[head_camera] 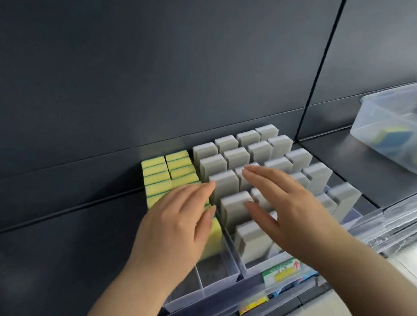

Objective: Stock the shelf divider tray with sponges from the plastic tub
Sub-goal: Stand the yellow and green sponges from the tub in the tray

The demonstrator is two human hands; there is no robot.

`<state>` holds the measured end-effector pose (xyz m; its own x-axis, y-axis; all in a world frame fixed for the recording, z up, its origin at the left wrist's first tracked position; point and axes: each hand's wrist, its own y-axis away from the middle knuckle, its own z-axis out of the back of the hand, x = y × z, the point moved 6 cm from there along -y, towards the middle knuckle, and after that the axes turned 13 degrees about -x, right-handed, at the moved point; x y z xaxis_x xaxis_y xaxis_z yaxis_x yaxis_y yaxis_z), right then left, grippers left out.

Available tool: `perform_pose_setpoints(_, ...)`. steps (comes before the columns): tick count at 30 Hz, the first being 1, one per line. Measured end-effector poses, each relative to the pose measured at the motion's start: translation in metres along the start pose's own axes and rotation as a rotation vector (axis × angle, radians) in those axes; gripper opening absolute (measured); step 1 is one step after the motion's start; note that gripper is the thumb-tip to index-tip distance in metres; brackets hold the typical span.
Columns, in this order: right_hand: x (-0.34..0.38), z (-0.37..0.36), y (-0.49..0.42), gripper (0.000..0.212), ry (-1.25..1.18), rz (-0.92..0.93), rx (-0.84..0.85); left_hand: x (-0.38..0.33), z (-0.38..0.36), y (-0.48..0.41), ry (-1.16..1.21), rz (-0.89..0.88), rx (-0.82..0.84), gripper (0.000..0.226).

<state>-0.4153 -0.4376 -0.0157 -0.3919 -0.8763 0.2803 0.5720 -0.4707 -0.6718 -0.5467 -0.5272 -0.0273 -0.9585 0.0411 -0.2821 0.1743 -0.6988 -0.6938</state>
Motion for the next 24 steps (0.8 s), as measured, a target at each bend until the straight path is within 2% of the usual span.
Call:
perform_pose_setpoints(6, -0.068, 0.096, 0.016, 0.043, 0.002, -0.139, -0.151, -0.097, -0.014, -0.041, 0.029, -0.155, -0.087, 0.039)
perform_pose_setpoints(12, -0.154, 0.200, 0.092, 0.050, 0.086, -0.289, -0.215, -0.228, -0.089, -0.052, 0.194, -0.222, -0.089, 0.036)
perform_pose_setpoints(14, -0.185, 0.226, 0.126, 0.053, 0.106, -0.380, -0.208, -0.267, -0.118, -0.051, 0.235, -0.240, -0.063, 0.036)
perform_pose_setpoints(18, -0.239, 0.260, 0.195, 0.045, 0.155, -0.539, -0.189, -0.324, -0.172, -0.039, 0.291, -0.266, 0.018, 0.038)
perform_pose_setpoints(24, -0.293, 0.274, 0.279, 0.046, 0.218, -0.783, -0.075, -0.370, -0.238, -0.020, 0.289, -0.327, 0.179, 0.032)
